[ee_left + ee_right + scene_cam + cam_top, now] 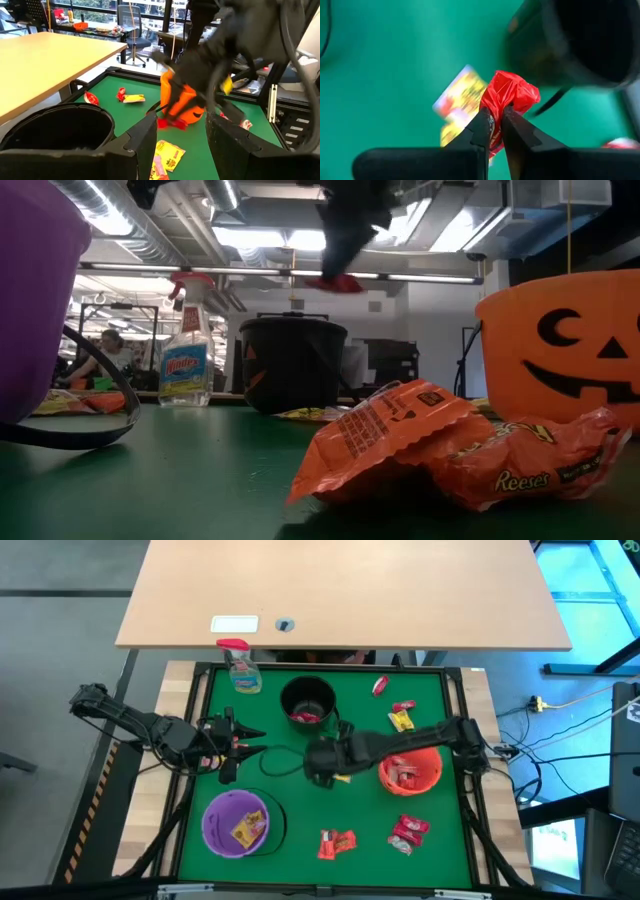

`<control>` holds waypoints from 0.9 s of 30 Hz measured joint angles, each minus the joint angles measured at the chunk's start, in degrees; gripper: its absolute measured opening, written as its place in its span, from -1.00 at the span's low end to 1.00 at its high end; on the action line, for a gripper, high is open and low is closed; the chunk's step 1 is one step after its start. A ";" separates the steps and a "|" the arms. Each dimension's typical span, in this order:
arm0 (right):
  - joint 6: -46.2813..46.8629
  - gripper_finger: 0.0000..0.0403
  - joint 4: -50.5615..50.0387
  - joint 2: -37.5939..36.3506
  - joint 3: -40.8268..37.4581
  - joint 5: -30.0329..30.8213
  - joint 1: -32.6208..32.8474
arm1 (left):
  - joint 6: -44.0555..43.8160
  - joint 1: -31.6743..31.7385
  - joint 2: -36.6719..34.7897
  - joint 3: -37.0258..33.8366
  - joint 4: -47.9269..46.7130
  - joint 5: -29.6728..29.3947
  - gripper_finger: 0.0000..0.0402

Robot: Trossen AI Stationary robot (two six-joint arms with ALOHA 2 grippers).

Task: Sort candy
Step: Put the red candy into the black bucket

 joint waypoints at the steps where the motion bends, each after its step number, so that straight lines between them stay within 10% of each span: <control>1: -1.23 -0.82 0.02 0.00 1.32 0.84 -0.93 | -0.24 0.00 -0.01 0.00 -0.15 0.10 -0.22; 11: -11.48 -0.82 1.87 -0.04 5.61 1.48 -13.73 | -1.51 0.00 -0.02 0.00 -1.41 1.81 -0.22; 27: -20.27 -0.80 14.74 -0.04 5.61 -23.66 -28.20 | -1.65 -0.02 -0.02 0.00 -4.28 1.77 -0.22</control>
